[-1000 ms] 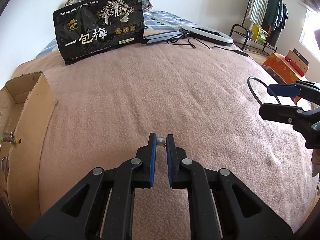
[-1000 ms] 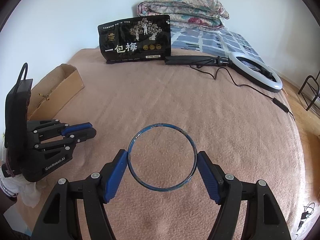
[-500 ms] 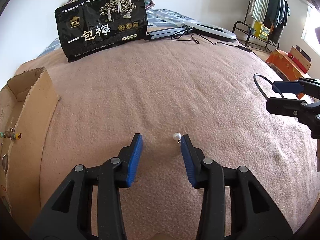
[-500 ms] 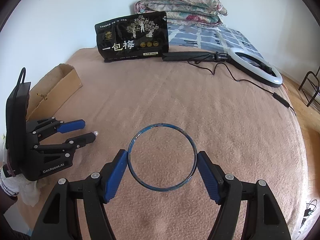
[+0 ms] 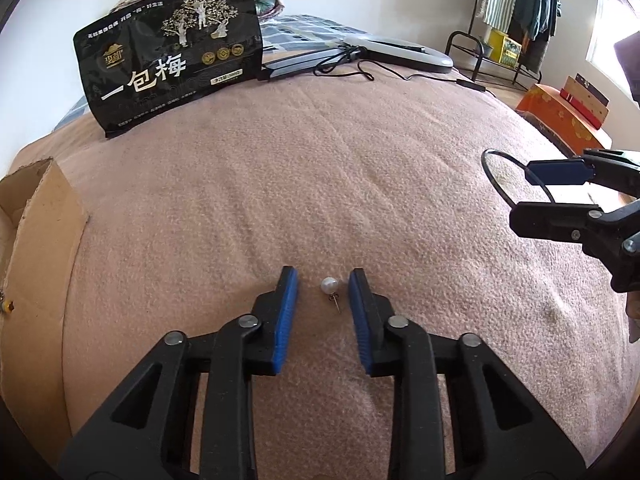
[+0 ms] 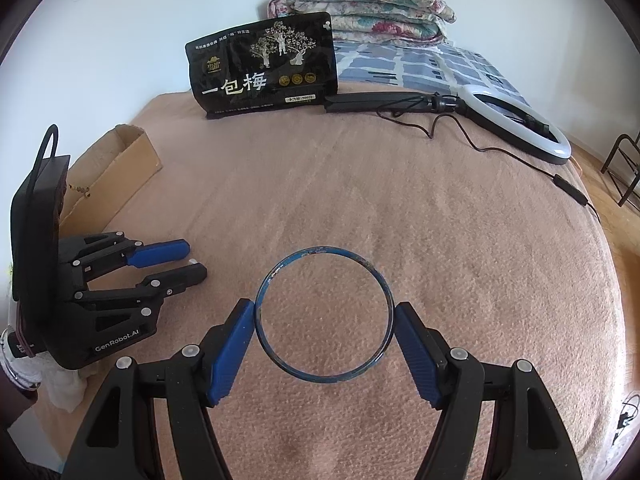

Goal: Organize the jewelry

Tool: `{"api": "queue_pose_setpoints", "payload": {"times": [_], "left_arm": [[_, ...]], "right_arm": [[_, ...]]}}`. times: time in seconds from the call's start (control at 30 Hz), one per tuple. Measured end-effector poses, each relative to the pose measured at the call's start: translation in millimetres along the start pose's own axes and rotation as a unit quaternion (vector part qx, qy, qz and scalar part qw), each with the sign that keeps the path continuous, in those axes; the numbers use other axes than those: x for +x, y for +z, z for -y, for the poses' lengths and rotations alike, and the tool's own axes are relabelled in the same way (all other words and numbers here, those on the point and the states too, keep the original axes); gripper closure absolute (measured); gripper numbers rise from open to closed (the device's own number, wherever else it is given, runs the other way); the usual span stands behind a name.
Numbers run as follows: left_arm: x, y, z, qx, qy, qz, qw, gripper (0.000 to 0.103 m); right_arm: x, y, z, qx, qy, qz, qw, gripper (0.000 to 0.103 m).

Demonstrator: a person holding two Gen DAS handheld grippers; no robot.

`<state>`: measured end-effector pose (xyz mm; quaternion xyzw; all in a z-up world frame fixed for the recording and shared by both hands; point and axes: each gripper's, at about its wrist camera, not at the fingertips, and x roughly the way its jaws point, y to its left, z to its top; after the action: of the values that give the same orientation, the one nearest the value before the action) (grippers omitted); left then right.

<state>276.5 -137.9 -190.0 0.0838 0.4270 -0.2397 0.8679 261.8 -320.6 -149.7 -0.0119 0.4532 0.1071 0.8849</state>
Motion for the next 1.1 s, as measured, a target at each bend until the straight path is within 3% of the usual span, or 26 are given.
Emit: {"api": "queue_pose_setpoints", "payload": {"times": [0.17, 0.73, 1.1], "left_arm": [[0.4, 0.4, 4.4, 0.011, -0.009, 0.000, 0.9999, 0.096], [-50.9, -0.7, -11.8, -0.020, 0.000, 0.043, 0.9989, 0.096], [-103.1, -2.2, -37.1, -0.039, 0.017, 0.076, 0.9962, 0.096]], "right_arm": [[-0.4, -0.3, 0.7, 0.000, -0.002, -0.001, 1.000, 0.030], [-18.0, 3.7, -5.9, -0.004, -0.006, 0.016, 1.000, 0.030], [-34.4, 23.0, -41.6, -0.025, 0.006, 0.036, 0.999, 0.030]]}}
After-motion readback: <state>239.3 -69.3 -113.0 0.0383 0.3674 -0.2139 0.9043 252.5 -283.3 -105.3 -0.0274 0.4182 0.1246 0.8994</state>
